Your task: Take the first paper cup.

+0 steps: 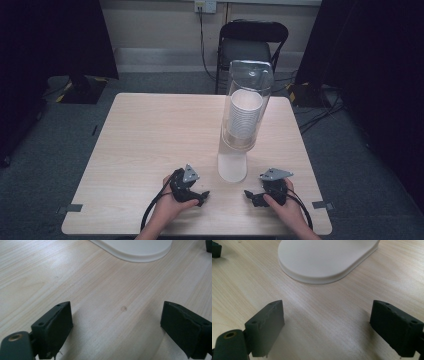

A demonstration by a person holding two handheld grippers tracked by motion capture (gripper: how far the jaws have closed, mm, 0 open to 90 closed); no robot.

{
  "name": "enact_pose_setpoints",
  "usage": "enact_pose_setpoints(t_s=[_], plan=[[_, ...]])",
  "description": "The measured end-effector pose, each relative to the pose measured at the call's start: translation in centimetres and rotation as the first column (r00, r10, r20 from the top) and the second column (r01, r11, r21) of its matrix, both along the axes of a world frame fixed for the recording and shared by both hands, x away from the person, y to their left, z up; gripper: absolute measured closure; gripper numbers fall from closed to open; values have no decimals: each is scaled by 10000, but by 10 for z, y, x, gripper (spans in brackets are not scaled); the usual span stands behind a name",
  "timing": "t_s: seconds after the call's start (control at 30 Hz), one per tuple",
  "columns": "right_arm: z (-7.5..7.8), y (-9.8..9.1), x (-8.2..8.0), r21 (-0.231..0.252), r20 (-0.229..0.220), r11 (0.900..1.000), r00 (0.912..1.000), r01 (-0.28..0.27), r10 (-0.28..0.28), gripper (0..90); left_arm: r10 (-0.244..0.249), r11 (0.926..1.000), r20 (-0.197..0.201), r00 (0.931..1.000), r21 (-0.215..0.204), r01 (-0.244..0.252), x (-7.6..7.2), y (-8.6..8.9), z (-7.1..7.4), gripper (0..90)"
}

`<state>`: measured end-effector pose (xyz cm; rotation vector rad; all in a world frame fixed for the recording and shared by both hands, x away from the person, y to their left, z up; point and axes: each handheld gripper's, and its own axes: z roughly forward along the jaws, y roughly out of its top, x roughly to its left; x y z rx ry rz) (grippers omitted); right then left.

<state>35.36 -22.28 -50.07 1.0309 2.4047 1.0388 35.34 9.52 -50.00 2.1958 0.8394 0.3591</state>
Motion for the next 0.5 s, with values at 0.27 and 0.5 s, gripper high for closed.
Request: enact_pose_setpoints(t_s=[0.27, 0.5], plan=[[0, 0, 0, -3, -5, 10000, 10000, 29, -29, 115, -270, 9996, 21, 9996, 32, 270, -2, 0, 0, 150], [10, 5, 5, 3, 231, 9998, 9995, 201, -201, 139, -291, 9995, 97, 9995, -96, 292, -1, 0, -1, 148]])
